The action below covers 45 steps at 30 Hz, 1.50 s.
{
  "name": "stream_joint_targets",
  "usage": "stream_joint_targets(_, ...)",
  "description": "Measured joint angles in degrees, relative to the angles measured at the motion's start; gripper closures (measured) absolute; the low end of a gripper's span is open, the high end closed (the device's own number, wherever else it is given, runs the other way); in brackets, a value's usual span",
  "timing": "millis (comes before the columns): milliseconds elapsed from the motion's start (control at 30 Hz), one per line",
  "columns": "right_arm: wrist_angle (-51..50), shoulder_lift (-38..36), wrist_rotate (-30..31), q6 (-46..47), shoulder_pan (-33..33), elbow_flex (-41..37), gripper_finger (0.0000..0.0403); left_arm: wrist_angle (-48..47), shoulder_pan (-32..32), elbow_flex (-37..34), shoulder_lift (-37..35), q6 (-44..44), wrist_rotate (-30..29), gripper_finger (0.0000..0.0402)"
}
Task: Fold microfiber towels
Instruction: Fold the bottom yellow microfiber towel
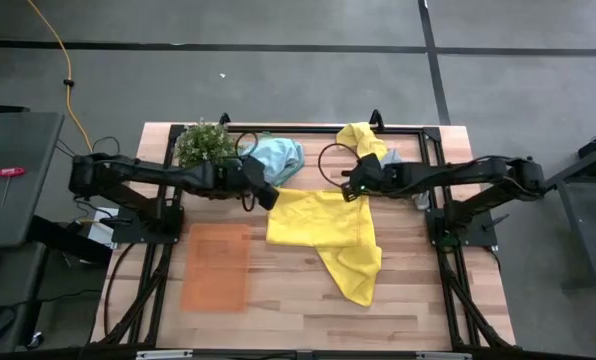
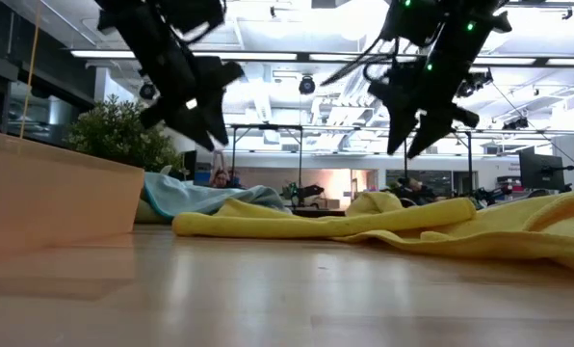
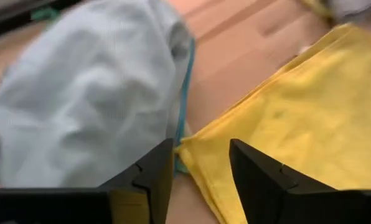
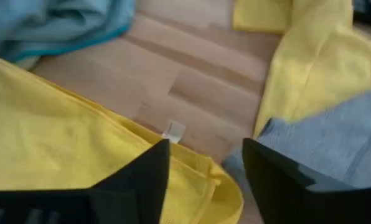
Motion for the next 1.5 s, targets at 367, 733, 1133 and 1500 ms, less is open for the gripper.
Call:
stream_joint_targets(367, -1.6, -12.8, -14.0, -13.3, 8.9, 0.0, 0.0167, 4.5, -12.3, -0.1, 0.0, 14.3, 17.1, 0.0252)
stream_joint_targets(733, -1.4, -13.2, -8.7, -9.3, 16.8, 0.0, 0.0166, 2.9, -18.6, 2.6, 15.9, 27.5, 17.9, 0.0252)
stream_joint_targets(1133, -0.3, -13.2, -9.2, -9.0, 16.9, 0.0, 0.0166, -2.7, -18.5, 7.0, 23.1, 31.8, 14.6, 0.0256)
stream_joint_targets(1500, 0.6, -8.4, -29.1, -21.8, 17.0, 0.0, 0.0166, -5.3, -18.5, 7.0, 23.3, 31.5, 14.5, 0.0390)
